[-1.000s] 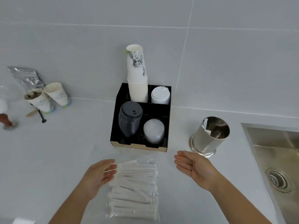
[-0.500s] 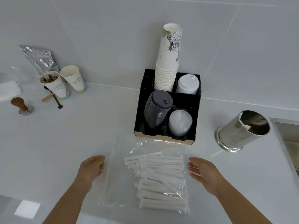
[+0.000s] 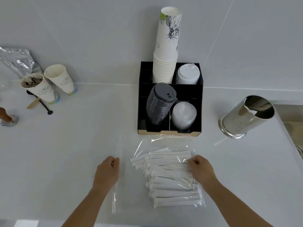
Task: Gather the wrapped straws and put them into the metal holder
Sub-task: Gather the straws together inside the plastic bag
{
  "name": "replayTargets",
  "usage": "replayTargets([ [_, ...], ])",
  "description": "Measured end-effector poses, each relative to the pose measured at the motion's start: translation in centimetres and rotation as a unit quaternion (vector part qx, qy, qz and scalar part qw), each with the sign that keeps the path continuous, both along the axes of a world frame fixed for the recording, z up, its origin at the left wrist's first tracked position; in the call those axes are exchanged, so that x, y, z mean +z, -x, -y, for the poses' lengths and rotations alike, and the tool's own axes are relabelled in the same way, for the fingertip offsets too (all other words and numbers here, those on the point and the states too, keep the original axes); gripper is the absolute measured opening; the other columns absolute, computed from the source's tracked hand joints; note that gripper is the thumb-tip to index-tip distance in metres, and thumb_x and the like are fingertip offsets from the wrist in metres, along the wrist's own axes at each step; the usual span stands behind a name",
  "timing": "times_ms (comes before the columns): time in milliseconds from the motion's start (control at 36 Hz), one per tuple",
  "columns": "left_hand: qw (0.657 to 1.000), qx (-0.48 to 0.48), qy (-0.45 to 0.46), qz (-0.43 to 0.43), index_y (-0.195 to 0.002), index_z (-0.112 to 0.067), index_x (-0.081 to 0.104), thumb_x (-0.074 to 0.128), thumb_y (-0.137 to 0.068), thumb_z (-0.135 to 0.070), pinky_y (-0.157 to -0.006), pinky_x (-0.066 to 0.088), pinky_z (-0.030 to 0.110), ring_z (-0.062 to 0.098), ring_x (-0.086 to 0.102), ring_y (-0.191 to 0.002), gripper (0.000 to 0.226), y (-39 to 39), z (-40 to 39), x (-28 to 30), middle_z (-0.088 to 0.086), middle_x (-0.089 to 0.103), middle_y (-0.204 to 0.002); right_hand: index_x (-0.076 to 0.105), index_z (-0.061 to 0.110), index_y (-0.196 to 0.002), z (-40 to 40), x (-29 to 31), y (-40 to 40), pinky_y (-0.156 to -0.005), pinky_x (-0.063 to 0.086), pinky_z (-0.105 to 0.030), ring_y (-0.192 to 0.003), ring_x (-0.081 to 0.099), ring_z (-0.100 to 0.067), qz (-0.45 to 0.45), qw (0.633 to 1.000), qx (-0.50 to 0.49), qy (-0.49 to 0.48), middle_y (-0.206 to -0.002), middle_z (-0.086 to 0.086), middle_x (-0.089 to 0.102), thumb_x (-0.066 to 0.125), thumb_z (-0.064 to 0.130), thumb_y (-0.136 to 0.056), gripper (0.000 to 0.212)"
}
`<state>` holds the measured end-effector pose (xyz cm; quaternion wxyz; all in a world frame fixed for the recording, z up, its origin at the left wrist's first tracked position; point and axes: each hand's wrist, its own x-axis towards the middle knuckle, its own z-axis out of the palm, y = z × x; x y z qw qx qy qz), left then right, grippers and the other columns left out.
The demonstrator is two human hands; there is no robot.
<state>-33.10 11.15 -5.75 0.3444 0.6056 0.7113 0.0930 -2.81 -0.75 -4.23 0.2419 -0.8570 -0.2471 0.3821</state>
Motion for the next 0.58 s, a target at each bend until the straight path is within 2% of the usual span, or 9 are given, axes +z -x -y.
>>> replayTargets([
  [111, 1.0, -0.005, -0.02, 0.023, -0.069, -0.011, 0.046, 0.044, -0.096, -0.033, -0.055, 0.051, 0.04, 0.034, 0.06, -0.055, 0.035, 0.6, 0.8, -0.4, 0.013, 0.062, -0.057, 0.053, 0.013, -0.078, 0.7, -0.6, 0.4, -0.044, 0.04, -0.023, -0.053, 0.051, -0.015, 0.008, 0.999, 0.003, -0.044, -0.064, 0.0, 0.055, 0.047, 0.025, -0.097, 0.023],
  [222, 0.998, -0.009, -0.055, 0.033, -0.067, -0.013, 0.043, 0.045, -0.097, -0.031, -0.051, 0.044, 0.037, 0.027, 0.051, -0.05, 0.035, 0.5, 1.2, -0.5, 0.008, 0.055, -0.052, 0.047, 0.02, -0.077, 1.8, -1.2, 1.0, -0.048, 0.042, -0.029, -0.055, 0.052, -0.018, 0.048, 0.996, 0.0, -0.075, -0.063, 0.0, 0.056, 0.04, 0.026, -0.1, 0.025],
  [417, 0.995, -0.033, -0.084, 0.045, -0.068, -0.022, 0.045, 0.045, -0.099, -0.031, -0.042, 0.037, 0.03, 0.014, 0.046, -0.042, 0.032, -0.3, 2.8, -0.3, 0.003, 0.053, -0.05, 0.042, 0.024, -0.076, 3.6, -1.6, 0.4, -0.046, 0.039, -0.03, -0.052, 0.049, -0.017, 0.077, 0.992, 0.004, -0.101, -0.06, -0.002, 0.055, 0.039, 0.029, -0.101, 0.026],
  [583, 0.994, -0.037, -0.087, 0.054, -0.071, -0.021, 0.047, 0.045, -0.099, -0.026, -0.048, 0.039, 0.032, 0.021, 0.052, -0.049, 0.028, -3.3, 5.6, -0.5, 0.003, 0.054, -0.053, 0.043, 0.025, -0.075, 6.4, -1.8, -2.8, -0.044, 0.037, -0.028, -0.049, 0.047, -0.015, 0.09, 0.99, -0.002, -0.107, -0.057, 0.0, 0.054, 0.041, 0.029, -0.1, 0.026],
])
